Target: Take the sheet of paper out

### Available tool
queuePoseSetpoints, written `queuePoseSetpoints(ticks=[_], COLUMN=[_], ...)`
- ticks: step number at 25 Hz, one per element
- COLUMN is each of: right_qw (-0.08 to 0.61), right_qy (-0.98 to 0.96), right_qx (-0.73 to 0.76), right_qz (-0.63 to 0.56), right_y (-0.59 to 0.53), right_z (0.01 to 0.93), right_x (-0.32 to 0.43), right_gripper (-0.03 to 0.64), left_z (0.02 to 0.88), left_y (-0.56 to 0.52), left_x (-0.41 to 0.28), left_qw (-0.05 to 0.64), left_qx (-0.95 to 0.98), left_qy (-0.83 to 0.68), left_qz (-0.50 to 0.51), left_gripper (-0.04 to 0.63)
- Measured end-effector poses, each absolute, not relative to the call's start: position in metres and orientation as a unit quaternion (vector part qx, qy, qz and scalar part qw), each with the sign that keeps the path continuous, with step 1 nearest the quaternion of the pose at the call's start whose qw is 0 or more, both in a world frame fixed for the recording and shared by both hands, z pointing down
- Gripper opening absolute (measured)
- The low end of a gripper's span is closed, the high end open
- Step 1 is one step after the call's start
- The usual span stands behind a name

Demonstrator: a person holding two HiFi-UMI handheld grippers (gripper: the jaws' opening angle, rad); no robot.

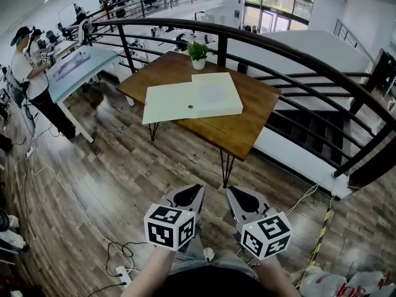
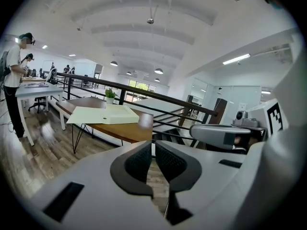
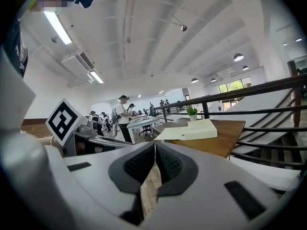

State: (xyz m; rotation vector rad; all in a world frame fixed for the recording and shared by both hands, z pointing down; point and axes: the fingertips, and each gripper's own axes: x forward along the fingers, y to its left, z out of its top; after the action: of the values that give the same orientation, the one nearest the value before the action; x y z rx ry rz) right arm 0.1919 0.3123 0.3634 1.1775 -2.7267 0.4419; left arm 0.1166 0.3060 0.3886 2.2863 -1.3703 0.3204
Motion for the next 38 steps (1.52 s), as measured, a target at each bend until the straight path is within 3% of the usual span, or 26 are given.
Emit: queuePoseSetpoints(ticks=[26, 38], right_qw=[0.073, 0.086], right_qy=[-0.885, -0.863], right_qx=[0.435, 0.468], right_qz=[0.153, 0.172], right_y=[0.007, -0.057], right_z=[0.356, 0.375], right_x=[0.095, 0.077], right_gripper=[0.029, 0.029], left_z=[0.381, 0.4], left_y=[-0.007, -0.073], left_x=[0.027, 0.006], left_qw=[0.231, 0.246], left_qx=[0.853, 0.862], left_qy=[-0.45, -0.421], left_qz=[0.125, 0.142], left_gripper=[0.035, 0.035])
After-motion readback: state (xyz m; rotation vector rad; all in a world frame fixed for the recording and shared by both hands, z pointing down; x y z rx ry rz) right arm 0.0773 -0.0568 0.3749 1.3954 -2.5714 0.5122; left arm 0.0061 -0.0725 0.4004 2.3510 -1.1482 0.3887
